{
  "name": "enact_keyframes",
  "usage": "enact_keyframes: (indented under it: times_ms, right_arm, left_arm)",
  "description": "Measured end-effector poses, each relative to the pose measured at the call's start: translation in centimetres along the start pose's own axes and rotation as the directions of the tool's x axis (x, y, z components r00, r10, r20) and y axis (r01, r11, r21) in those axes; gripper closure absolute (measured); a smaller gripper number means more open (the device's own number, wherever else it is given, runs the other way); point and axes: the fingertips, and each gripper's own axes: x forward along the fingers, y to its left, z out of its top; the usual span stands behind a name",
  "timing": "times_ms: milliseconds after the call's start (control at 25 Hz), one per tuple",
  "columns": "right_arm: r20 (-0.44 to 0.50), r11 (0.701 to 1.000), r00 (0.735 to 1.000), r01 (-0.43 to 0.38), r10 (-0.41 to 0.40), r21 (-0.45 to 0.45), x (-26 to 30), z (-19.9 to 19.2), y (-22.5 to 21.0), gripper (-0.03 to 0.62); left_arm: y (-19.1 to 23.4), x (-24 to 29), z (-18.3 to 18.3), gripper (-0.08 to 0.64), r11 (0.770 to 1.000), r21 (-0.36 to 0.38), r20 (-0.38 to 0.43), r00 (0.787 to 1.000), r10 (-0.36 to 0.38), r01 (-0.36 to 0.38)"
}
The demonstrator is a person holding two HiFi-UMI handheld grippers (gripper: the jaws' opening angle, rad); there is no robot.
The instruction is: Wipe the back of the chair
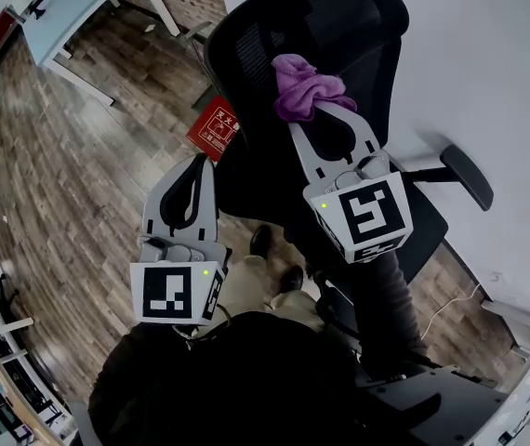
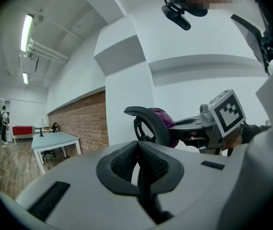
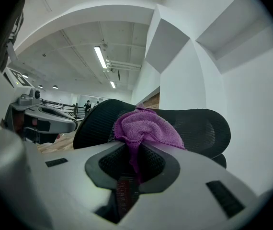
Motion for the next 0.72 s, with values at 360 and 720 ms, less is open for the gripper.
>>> enact_keyframes:
  times_ms: [360,720]
  right_arm:
    - [-0.014,0.999,0.999,0.051,-0.051,0.003,0.7,-0.4,-2.5,0.538]
    - [-0.023,0.993,0.993,0.117,-0.117,0.008,1.2,-0.7,-5.6,0.539]
  left_arm:
    - [0.5,1.8,0.2,0.551,1.0,0.005,-0.007,1.0,-0.009,0.009]
    - [0.6,4.3,0.0,0.551,0.999,0.007,-0.016,0.999,-0.042,0.042]
